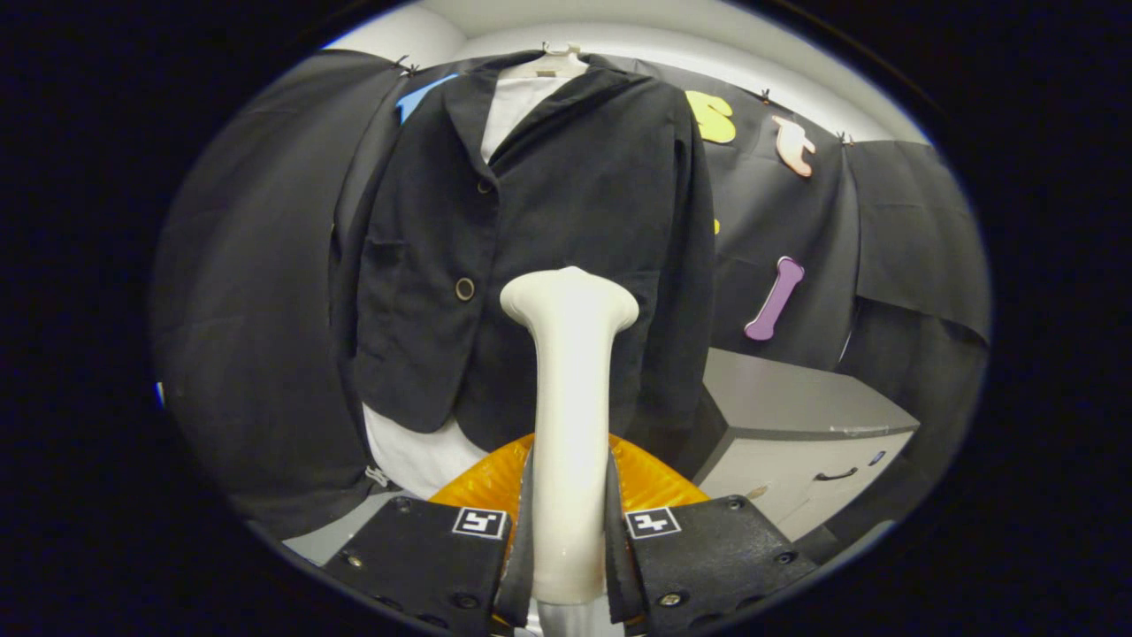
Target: Iron the clothes twice with a garment steamer, once on the left side and once on the right side.
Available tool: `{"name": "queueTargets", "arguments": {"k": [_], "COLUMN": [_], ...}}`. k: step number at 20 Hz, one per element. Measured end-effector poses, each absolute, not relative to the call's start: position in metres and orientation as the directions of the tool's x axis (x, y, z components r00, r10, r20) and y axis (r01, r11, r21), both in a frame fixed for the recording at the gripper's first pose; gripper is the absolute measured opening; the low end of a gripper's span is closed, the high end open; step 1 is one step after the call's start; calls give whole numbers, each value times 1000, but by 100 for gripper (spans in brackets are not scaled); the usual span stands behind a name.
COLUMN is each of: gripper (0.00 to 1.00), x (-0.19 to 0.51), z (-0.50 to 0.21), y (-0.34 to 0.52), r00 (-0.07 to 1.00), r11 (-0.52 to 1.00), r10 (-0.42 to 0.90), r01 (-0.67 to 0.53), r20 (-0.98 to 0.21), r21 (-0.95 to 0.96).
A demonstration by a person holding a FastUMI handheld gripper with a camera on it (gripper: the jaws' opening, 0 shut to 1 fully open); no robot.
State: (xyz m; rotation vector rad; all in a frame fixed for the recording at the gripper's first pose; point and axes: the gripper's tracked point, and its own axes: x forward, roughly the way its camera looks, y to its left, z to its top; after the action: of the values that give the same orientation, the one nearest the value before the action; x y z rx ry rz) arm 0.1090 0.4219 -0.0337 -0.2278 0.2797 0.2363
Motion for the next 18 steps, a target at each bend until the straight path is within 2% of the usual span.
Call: {"name": "queueTargets", "arguments": {"k": [18], "gripper": [36], "x": [83], "z": [-162], "y": [401], "r00": [821], "r11": [937], "r10": [138], "r01": [-289], "r20": [-555], "r21": [-195]}}
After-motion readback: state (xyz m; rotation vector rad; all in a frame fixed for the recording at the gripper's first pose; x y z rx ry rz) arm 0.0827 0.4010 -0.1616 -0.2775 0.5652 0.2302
